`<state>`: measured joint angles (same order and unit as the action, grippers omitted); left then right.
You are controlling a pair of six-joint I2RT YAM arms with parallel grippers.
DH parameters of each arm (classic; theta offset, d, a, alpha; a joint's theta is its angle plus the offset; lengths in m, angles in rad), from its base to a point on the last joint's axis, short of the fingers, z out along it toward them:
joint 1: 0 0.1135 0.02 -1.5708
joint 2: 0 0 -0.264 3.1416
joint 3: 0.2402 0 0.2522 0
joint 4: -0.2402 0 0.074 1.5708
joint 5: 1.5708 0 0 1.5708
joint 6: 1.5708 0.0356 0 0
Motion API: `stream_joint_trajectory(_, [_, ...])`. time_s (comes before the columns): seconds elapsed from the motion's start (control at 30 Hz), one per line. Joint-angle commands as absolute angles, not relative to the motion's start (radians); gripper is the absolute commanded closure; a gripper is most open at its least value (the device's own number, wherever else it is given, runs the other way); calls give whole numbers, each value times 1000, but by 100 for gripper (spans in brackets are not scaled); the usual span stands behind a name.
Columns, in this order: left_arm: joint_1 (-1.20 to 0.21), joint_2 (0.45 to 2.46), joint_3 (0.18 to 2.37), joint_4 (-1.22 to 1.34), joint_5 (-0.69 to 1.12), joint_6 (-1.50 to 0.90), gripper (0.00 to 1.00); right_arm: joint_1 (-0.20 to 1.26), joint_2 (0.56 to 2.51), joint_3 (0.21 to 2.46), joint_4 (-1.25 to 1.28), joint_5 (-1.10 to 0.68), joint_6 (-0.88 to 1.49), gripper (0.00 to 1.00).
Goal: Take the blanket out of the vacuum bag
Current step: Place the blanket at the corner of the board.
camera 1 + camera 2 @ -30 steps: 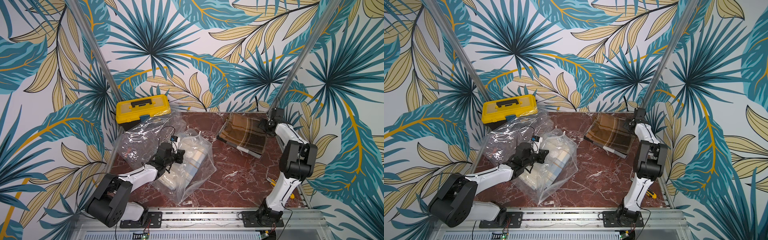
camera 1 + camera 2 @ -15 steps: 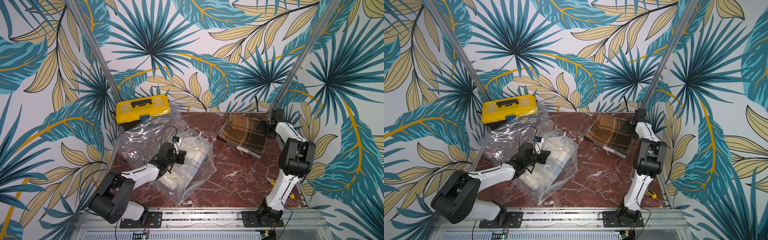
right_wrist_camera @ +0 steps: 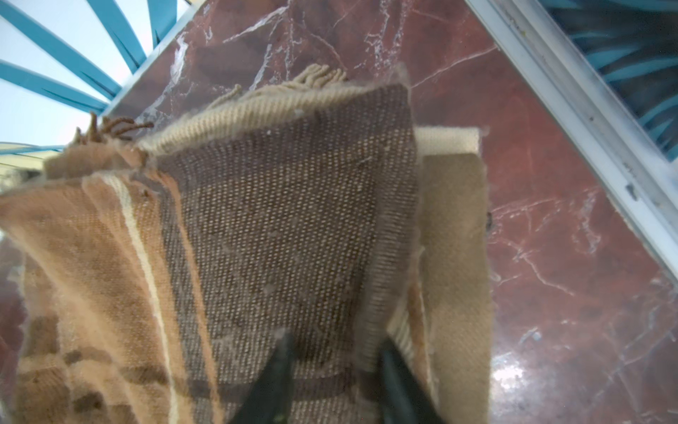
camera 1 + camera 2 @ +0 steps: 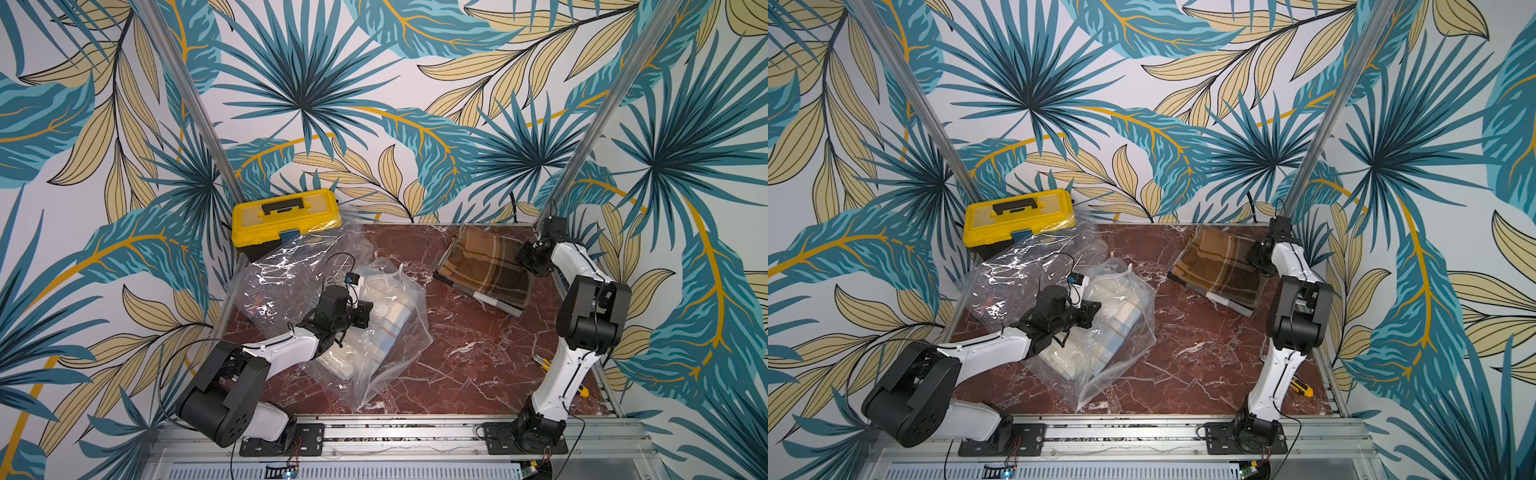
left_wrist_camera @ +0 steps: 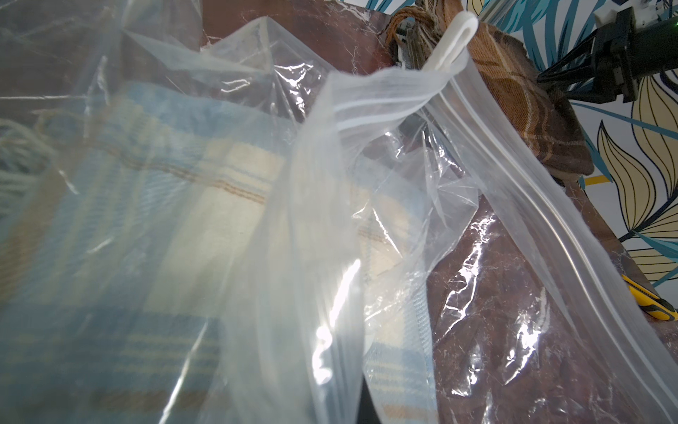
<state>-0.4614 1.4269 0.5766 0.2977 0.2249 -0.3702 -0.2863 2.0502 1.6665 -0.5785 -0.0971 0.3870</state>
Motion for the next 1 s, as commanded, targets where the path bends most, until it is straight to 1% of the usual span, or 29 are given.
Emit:
stream_joint_trajectory(0.0, [-470,1423,598,289,236,-356,100,-288,2067,1673,-614,-106,375,82])
stream_joint_trajectory(0.07, [-469,1419,598,288,234,-355,100,-288,2053,1671,-617,-101,374,98])
stream_joint_trajectory(0.1, [-469,1419,596,288,235,-354,100,-288,2046,1669,-621,-97,373,100])
stream_joint_trajectory(0.23, [-469,1420,592,302,241,-359,100,-290,1978,1619,-610,-69,388,100])
stream_joint_trajectory(0.5, [-469,1423,610,285,279,-314,100,-290,1786,1398,-541,-6,489,100])
stream_joint_trajectory(0.63, [-469,1408,615,272,290,-299,100,-290,1777,1335,-502,1,502,100])
stream_joint_trajectory(0.7, [-470,1393,611,270,290,-300,100,-290,1799,1340,-508,8,495,100])
stream_joint_trajectory(0.73, [-470,1385,608,268,291,-303,100,-290,1806,1347,-504,1,486,86])
stream_joint_trajectory(0.77, [-469,1376,603,268,291,-306,100,-290,1807,1348,-491,-1,474,68])
stream_joint_trajectory(0.8, [-469,1365,598,268,290,-311,100,-287,1800,1348,-481,-3,464,53])
stream_joint_trajectory(0.83, [-470,1357,594,267,291,-315,100,-283,1782,1348,-471,-2,448,43])
stream_joint_trajectory(0.87, [-469,1351,590,267,291,-317,100,-275,1759,1343,-458,5,430,36])
stream_joint_trajectory(0.9, [-469,1347,586,265,291,-321,100,-258,1724,1335,-444,32,408,18])
stream_joint_trajectory(0.93, [-469,1345,583,266,291,-326,100,-238,1692,1330,-440,58,385,8])
stream_joint_trajectory(0.97, [-472,1346,581,268,291,-330,100,-224,1669,1332,-439,67,369,5])
